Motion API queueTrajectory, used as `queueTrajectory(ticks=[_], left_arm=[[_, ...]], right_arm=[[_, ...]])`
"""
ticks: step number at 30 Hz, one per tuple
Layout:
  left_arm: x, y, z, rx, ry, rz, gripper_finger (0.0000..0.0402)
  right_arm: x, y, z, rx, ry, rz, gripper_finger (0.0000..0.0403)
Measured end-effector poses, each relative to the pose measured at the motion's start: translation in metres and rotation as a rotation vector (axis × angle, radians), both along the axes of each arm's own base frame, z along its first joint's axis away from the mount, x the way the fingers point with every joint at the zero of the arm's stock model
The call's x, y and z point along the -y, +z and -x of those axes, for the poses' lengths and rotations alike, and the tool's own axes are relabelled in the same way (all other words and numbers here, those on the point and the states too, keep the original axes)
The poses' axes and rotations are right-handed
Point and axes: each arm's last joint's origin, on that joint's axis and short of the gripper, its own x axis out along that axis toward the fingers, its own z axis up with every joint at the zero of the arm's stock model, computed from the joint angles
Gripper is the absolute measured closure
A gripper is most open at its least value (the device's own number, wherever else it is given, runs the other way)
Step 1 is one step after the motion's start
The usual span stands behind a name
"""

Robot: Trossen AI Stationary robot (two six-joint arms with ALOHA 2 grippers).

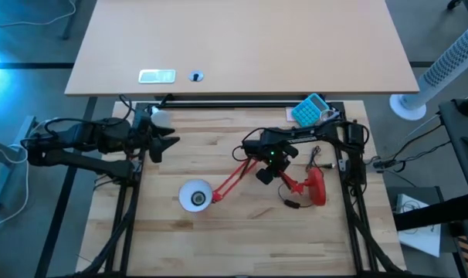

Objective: Screw lightbulb
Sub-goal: Insert the lightbulb into the orange desk lamp

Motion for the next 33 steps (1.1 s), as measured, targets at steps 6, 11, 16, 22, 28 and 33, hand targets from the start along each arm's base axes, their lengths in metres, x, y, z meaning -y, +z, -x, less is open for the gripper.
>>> queueTrajectory(ticks=[6,11,16,22,28,33], left_arm=[[0.000,-0.003,0.001,-0.028,-0.015,0.008,0.0178],[0.000,-0.010,0.005,-0.105,0.003,0.022,0.0178],[-0.006,-0.022,0.005,-0.207,0.171,0.073,0.0180],[-0.037,-0.047,-0.008,-0.477,0.354,0.192,0.0193],[-0.085,-0.064,-0.020,-0.667,0.423,0.220,0.0194],[-0.122,-0.058,-0.016,-0.726,0.408,0.221,0.0181]], right_arm=[[0.001,0.010,0.001,0.043,0.004,0.050,0.0259],[0.001,0.029,0.005,0.117,-0.028,0.079,0.0205],[-0.007,0.062,0.014,0.237,-0.074,0.159,0.0151],[-0.017,0.106,0.028,0.457,-0.119,0.282,0.0111],[-0.020,0.139,0.044,0.622,-0.154,0.359,0.0097],[-0.029,0.156,0.057,0.702,-0.137,0.361,0.0096]])
